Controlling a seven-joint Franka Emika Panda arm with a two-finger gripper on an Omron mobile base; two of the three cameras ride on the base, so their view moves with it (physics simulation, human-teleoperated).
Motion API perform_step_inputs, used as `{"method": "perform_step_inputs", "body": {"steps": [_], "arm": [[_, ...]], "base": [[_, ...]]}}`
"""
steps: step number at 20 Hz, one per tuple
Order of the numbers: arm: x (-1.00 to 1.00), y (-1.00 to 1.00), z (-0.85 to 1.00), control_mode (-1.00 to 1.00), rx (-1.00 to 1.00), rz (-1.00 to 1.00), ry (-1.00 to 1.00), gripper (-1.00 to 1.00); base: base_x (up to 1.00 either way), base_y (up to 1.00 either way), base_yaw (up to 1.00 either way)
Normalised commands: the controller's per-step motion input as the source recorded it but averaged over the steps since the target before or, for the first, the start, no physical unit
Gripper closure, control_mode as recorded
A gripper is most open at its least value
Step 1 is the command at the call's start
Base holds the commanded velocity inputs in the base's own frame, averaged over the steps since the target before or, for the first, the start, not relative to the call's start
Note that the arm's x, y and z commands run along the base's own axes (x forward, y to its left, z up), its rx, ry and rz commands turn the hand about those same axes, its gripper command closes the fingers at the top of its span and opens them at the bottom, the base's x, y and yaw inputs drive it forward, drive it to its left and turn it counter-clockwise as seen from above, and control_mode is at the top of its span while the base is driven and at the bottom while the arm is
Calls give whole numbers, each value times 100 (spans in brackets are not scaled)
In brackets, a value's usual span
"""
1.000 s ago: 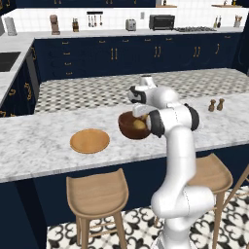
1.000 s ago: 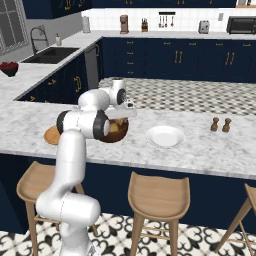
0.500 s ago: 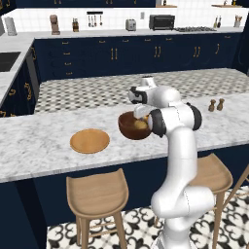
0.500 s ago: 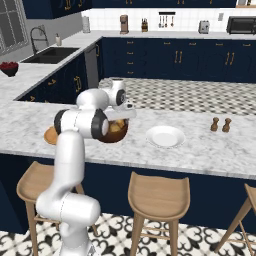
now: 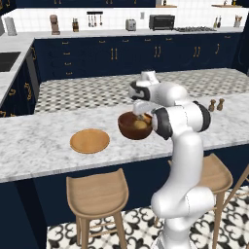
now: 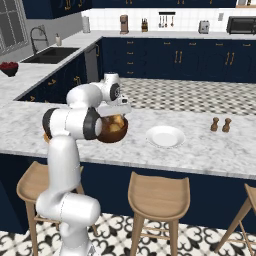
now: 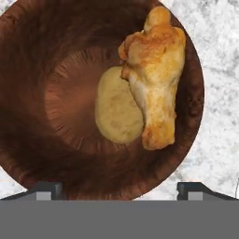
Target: Pick the chicken drumstick and potato from their plates and place them in the bowl. Then put the bowl in the fridge.
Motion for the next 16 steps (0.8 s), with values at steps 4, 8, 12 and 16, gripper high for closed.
{"method": "perform_step_inputs", "body": {"steps": [4, 8, 12, 16], "arm": [[-98, 66, 7, -100, -2, 1, -8, -100], [-51, 61, -8, -100, -5, 5, -6, -100], [-1, 3, -4, -100, -4, 11, -2, -100], [15, 0, 0, -100, -4, 12, 0, -100]], "base": [[0, 0, 0], [0, 0, 0], [0, 0, 0], [0, 0, 0]]}}
